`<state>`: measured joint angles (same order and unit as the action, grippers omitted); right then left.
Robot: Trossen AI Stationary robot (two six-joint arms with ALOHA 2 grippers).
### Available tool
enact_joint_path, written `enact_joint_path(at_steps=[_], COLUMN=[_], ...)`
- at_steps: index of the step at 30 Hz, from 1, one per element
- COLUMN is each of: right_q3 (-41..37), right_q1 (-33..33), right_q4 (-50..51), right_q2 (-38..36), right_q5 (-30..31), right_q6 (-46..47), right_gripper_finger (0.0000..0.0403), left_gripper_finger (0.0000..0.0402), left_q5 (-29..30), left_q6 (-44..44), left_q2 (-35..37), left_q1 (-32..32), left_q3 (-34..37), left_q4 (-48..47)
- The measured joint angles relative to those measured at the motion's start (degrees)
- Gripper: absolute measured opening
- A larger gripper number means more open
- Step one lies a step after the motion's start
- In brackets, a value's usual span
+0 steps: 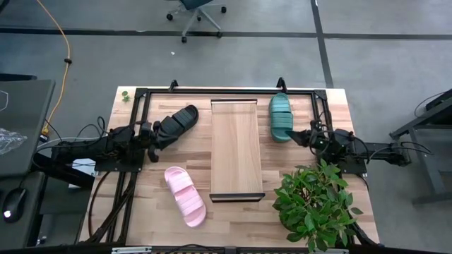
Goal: Pick and place slippers onto the shelf
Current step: Put the green pair of slippers on the shelf
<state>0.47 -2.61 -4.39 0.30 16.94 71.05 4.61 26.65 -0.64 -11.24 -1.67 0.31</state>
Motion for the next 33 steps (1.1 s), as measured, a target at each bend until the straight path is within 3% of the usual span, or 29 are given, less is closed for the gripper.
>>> enact_joint_path(at_steps=[9, 17, 21, 25, 33], right_q3=[0.5, 14.5, 26.0, 37.4, 56.2], right_q1=[0.0, 0.0, 0.0, 0.0, 0.0], right_q4=[-9.9, -9.4, 0.3, 14.1, 30.8], right_q2=[0.0, 3.1, 8.8, 16.9, 33.6], right_q5=[5.8, 13.5, 17.0, 21.4, 29.9], right_q6=[-2.9, -20.4, -28.2, -31.0, -38.3], right_gripper_finger=[0.0000, 0.0000, 0.0000, 0.0000, 0.0000], left_gripper_finger=[0.0001, 0.0001, 0.0001, 0.0001, 0.0001], left_q5=[4.0, 5.1, 5.5, 5.5, 5.5], left_q6=[-1.0, -2.7, -2.8, -2.8, -2.8], left_q2=[0.0, 0.0, 0.0, 0.0, 0.0], left_q1=[0.0, 0.0, 0.0, 0.0, 0.0], left_q3=[0.0, 0.0, 0.0, 0.0, 0.0], left_q4=[-0.4, -0.4, -0.4, -0.4, -0.4])
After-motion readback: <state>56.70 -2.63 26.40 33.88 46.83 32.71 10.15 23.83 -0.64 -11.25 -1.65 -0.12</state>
